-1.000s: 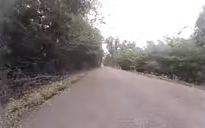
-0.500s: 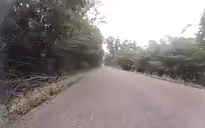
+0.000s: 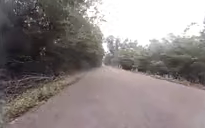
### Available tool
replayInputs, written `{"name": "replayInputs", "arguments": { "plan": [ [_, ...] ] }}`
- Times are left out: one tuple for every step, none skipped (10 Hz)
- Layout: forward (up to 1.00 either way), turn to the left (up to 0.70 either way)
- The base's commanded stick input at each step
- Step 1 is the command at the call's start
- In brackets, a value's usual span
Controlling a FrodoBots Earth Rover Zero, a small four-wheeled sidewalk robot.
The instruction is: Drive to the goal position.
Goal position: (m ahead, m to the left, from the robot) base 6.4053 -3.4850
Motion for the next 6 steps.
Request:
{"name": "replayInputs", "arguments": {
  "plan": [
    [0.7, 0.0],
    [0.7, 0.0],
    [0.7, 0.0],
    [0.7, 0.0],
    [0.7, 0.0],
    [0.7, 0.0]
  ]
}}
